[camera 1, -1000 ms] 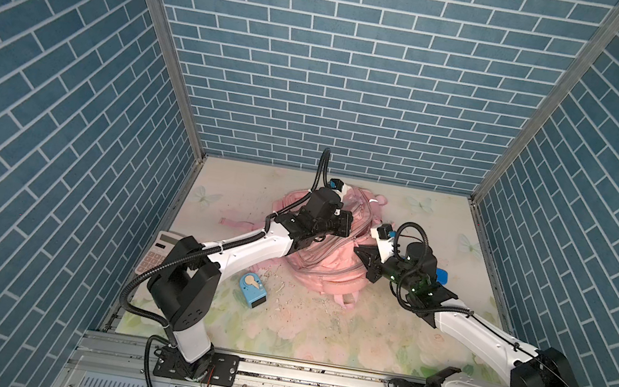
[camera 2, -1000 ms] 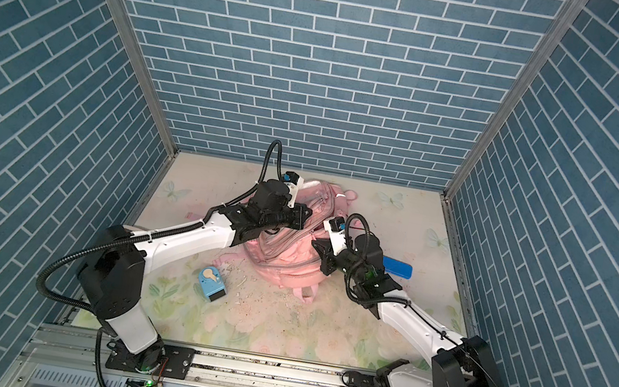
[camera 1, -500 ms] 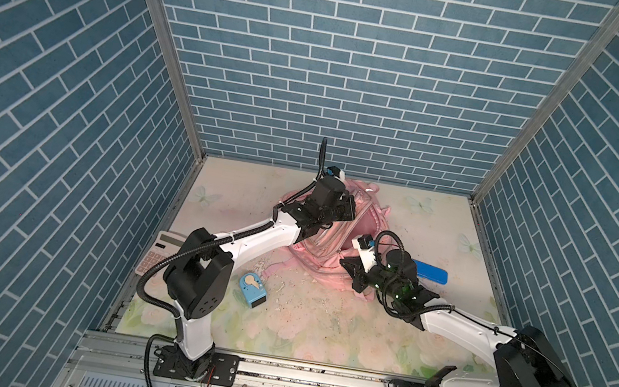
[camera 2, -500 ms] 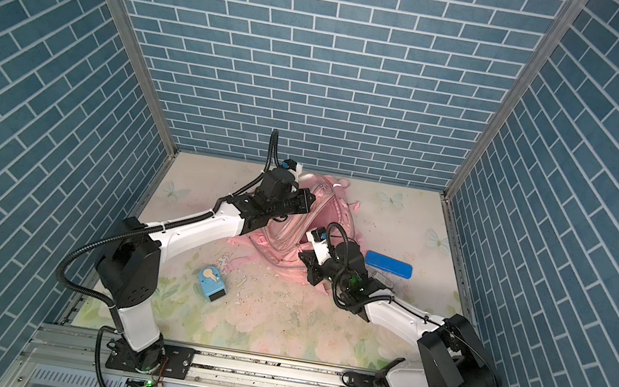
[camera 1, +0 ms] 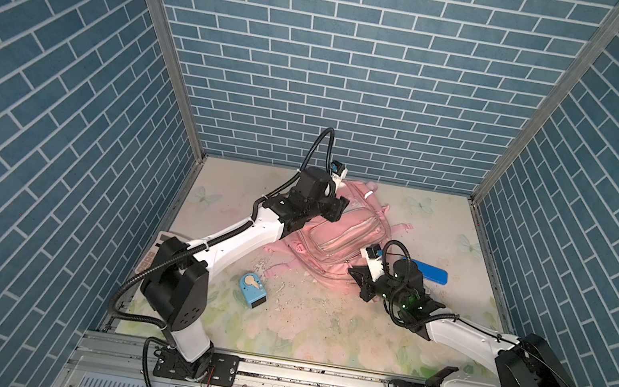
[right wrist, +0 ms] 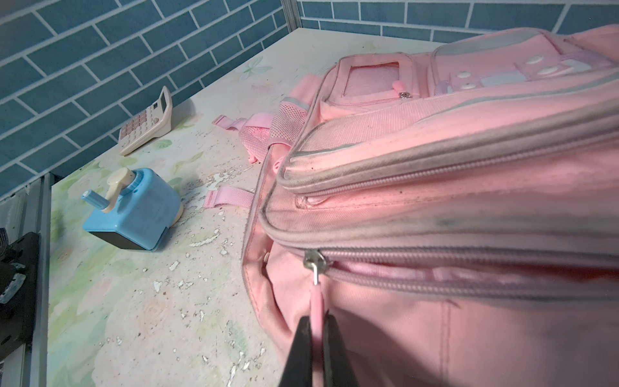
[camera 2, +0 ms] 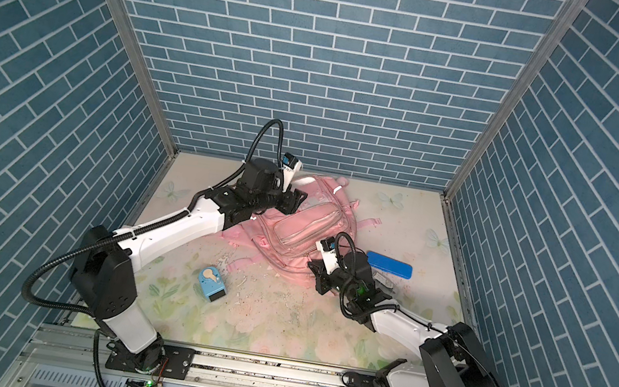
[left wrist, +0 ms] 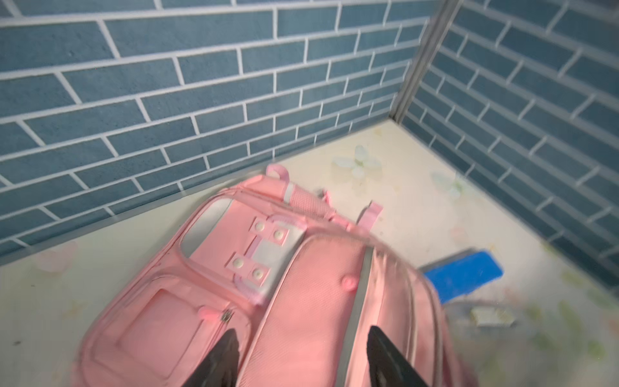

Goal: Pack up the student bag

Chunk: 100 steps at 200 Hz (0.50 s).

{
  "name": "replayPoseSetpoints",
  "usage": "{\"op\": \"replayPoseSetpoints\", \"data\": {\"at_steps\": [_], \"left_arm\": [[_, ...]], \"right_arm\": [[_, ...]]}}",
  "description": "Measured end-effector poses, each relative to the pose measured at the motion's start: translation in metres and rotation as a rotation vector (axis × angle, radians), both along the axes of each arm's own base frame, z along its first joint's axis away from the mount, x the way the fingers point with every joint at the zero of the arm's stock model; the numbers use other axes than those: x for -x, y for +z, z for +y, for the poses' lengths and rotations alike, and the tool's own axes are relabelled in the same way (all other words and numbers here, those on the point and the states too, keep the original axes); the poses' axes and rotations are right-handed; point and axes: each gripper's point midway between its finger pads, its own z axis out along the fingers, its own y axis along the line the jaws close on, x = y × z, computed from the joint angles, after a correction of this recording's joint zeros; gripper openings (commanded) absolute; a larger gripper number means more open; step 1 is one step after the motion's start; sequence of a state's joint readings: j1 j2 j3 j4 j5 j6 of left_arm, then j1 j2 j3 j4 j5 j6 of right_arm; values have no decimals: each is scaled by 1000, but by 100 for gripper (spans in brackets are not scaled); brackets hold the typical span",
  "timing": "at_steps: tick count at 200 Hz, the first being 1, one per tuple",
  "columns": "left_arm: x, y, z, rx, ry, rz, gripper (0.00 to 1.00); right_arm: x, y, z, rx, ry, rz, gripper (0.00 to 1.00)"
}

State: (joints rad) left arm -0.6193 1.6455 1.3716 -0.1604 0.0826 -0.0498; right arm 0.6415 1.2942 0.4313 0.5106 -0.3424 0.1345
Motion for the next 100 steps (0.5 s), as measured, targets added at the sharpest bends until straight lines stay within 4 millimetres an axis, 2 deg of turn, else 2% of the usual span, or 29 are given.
{"op": "replayPoseSetpoints", "data": {"at_steps": [33,50,70,100], "left_arm": [[37,-59,0,-210,-164,40,64],[55,-81,-3,-258,-243,65,65],[66,-91,-8,-273,-311,71,65],[69,-94,-17,-260,-366,61,66]], "right_arm": [[2,-3,-2,-5,-2,13,0],[3,-3,-2,-8,-4,19,0],[2,-3,-3,-10,-5,20,0],[3,-2,-3,-10,-5,19,0]]}}
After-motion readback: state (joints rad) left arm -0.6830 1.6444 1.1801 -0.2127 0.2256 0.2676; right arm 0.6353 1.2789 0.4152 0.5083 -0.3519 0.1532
